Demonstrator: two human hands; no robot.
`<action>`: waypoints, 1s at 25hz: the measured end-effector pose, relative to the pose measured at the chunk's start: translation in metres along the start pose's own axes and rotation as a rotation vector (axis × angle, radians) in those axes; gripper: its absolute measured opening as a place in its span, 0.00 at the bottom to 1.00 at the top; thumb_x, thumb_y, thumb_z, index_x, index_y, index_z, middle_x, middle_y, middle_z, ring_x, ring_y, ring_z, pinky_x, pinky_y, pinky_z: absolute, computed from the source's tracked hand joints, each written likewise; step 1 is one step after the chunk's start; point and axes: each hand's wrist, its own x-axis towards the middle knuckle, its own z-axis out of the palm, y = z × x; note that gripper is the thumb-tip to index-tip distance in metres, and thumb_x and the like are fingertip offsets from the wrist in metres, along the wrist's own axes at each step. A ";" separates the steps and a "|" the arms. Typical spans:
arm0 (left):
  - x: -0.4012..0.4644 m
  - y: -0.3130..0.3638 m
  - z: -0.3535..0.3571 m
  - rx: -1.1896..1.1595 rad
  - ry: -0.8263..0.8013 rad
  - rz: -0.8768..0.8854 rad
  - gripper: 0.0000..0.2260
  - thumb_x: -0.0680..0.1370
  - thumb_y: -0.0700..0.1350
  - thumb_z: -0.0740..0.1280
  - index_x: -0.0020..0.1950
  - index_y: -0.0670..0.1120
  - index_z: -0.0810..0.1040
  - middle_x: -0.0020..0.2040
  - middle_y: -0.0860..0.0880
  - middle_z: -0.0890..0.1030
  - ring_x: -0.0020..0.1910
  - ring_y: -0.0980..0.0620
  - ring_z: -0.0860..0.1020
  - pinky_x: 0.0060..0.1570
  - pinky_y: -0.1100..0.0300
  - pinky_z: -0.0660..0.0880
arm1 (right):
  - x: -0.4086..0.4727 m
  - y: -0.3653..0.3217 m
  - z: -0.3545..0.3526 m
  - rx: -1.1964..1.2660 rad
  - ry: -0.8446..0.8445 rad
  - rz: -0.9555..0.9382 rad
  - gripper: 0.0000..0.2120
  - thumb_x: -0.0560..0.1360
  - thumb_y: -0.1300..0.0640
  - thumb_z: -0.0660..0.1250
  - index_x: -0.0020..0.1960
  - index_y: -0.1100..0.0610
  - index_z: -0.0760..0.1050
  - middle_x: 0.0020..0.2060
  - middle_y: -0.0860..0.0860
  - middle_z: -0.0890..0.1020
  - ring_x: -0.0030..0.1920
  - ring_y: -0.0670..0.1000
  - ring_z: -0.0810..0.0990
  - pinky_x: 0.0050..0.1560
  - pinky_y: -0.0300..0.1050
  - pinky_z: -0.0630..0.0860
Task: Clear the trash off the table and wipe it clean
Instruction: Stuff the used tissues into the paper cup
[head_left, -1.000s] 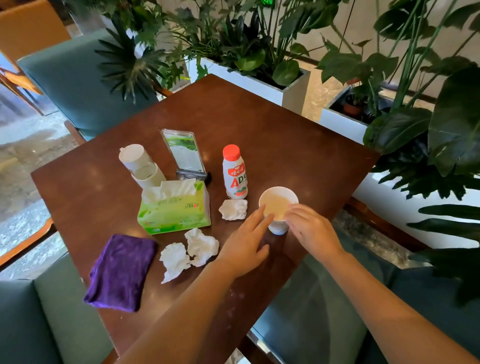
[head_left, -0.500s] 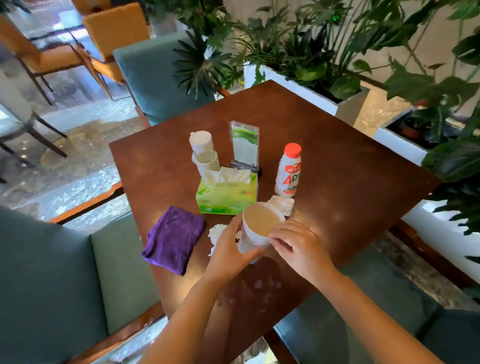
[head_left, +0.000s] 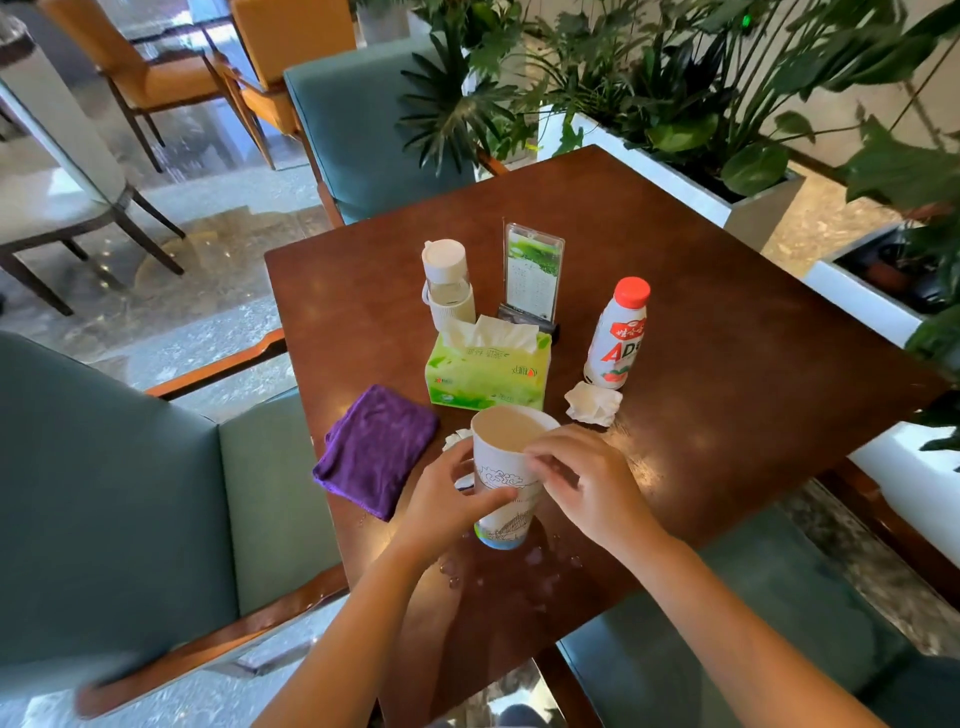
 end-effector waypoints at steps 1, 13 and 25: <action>0.000 -0.002 0.000 -0.003 0.010 -0.012 0.26 0.68 0.42 0.76 0.63 0.52 0.74 0.57 0.55 0.81 0.57 0.58 0.77 0.54 0.62 0.75 | 0.001 0.001 0.000 0.011 -0.018 0.003 0.05 0.70 0.68 0.70 0.44 0.62 0.80 0.40 0.53 0.82 0.42 0.46 0.76 0.43 0.31 0.71; 0.010 -0.012 -0.002 0.020 0.195 -0.086 0.26 0.66 0.44 0.78 0.56 0.62 0.70 0.52 0.62 0.78 0.53 0.67 0.76 0.42 0.75 0.73 | 0.022 0.107 -0.002 -0.545 -0.245 0.449 0.24 0.75 0.55 0.66 0.70 0.50 0.67 0.71 0.55 0.65 0.70 0.59 0.61 0.63 0.57 0.70; -0.010 -0.020 -0.028 0.020 0.312 -0.084 0.30 0.66 0.42 0.77 0.64 0.53 0.70 0.58 0.55 0.77 0.55 0.69 0.73 0.49 0.71 0.71 | 0.005 0.150 0.023 -0.691 -0.399 0.566 0.16 0.77 0.63 0.58 0.61 0.53 0.77 0.58 0.56 0.78 0.59 0.59 0.73 0.56 0.50 0.71</action>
